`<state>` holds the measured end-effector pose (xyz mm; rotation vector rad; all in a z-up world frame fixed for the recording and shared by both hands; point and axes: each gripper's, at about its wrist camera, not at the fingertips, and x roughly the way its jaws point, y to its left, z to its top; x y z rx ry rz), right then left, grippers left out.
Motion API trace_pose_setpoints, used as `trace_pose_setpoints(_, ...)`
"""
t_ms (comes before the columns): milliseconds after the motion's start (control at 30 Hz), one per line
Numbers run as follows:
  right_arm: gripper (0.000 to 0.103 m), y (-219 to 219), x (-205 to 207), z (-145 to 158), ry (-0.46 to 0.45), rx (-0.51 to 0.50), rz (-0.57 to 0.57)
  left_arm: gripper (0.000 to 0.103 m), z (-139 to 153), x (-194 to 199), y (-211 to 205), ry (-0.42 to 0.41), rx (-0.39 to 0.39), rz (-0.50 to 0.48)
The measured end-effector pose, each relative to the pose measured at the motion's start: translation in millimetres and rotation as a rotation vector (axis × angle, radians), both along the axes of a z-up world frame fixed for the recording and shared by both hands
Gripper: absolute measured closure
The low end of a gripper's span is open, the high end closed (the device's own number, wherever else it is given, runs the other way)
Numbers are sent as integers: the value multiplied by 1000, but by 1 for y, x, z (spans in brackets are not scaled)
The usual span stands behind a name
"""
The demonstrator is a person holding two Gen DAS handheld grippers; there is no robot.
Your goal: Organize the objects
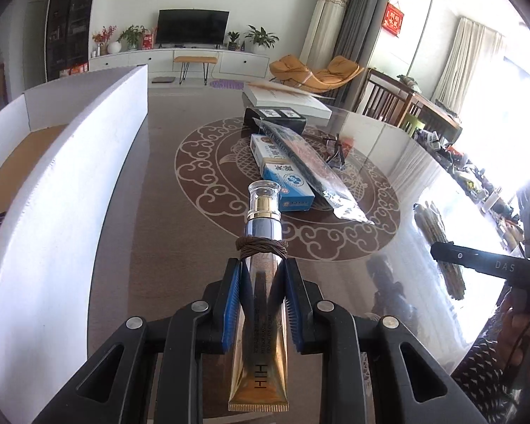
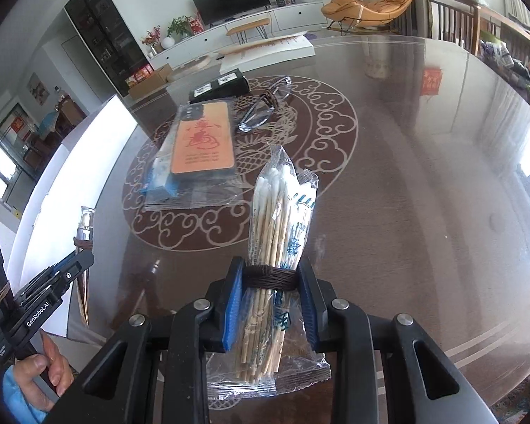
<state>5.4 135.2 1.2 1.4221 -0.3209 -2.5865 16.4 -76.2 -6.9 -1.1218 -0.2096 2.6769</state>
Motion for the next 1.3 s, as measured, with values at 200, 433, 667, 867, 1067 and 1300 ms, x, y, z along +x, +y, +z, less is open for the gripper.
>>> trace_pose_setpoints(200, 73, -71, 14, 45, 79, -32, 153, 79, 65, 45, -42, 166, 80, 48)
trace_pose_setpoints(433, 73, -199, 3, 102, 158, -164, 382, 79, 123, 69, -146, 242, 83, 253)
trace_pose_setpoints(667, 71, -328, -6, 111, 141, -265, 596, 78, 100, 56, -243, 66, -51, 475)
trace_pose_setpoints(867, 41, -349, -15, 71, 31, -313, 589, 49, 59, 36, -267, -61, -34, 577)
trace_pose_setpoints(1067, 18, -250, -1, 56, 217, -58, 387, 41, 76, 38, -179, 26, -18, 353)
trace_pose_setpoints(1300, 18, -92, 13, -5, 185, 177, -8, 0, 65, 38, -34, 48, -8, 13)
